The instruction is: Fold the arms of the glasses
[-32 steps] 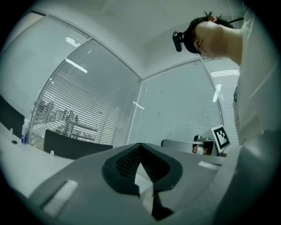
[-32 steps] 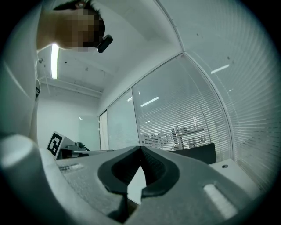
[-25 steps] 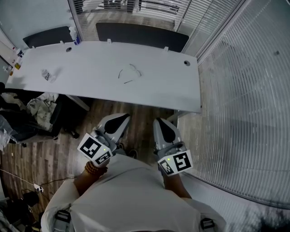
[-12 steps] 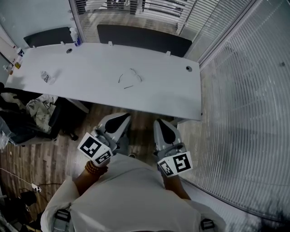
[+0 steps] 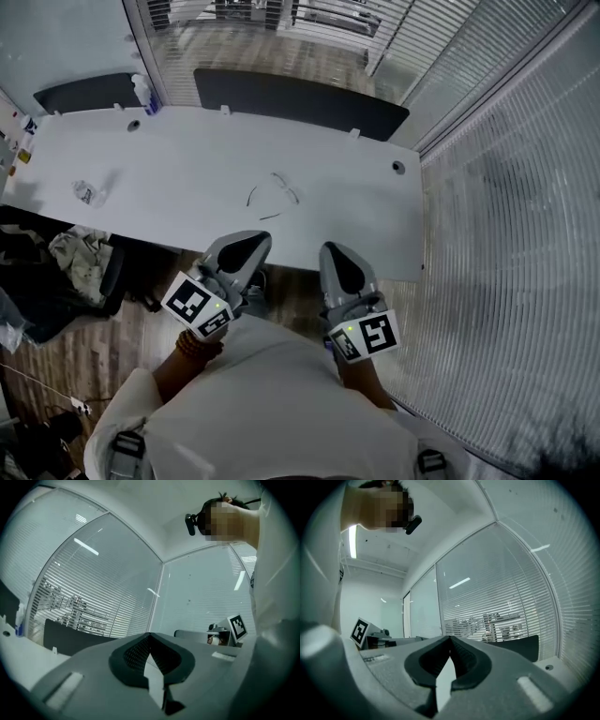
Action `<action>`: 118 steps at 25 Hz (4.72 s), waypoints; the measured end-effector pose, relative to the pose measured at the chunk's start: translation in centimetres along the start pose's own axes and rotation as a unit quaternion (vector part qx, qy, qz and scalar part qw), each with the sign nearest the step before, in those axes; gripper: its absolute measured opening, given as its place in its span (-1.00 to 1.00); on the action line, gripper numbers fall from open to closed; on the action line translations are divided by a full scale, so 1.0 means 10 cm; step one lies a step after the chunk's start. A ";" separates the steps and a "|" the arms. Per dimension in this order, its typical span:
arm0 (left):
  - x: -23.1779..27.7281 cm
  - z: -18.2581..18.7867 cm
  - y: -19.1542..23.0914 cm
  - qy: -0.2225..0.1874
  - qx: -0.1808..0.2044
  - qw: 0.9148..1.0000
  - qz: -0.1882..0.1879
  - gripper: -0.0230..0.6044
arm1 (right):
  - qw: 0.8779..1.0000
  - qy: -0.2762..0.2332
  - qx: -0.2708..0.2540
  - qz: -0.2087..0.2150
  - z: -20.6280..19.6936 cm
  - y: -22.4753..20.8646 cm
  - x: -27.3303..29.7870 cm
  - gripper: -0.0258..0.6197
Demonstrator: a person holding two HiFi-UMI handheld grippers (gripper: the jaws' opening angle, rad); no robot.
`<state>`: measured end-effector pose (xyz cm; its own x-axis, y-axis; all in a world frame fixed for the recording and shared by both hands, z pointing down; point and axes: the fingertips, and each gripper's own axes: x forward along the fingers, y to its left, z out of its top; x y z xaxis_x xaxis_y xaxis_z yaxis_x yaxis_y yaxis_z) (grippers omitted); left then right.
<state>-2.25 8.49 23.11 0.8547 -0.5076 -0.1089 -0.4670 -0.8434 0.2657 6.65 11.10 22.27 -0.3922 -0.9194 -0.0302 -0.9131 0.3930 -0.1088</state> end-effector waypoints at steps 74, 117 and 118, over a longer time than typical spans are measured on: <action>1.36 -2.39 2.69 0.245 -0.051 0.966 0.059 -0.71 | 0.945 0.321 -0.027 0.063 -3.20 -1.73 2.38 -0.70; 1.18 -3.55 3.01 0.342 -0.115 0.930 0.068 -0.54 | 0.864 0.472 -0.117 0.128 -4.38 -1.81 2.56 -0.86; 1.15 -3.56 3.02 0.343 -0.117 0.929 0.069 -0.52 | 0.864 0.472 -0.118 0.128 -4.38 -1.80 2.56 -0.86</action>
<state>1.61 -16.54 64.00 0.7711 -0.3079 0.5574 -0.5893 -0.6765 0.4416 8.19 -18.89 66.96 -0.3998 -0.4239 0.8127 -0.7370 0.6758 -0.0101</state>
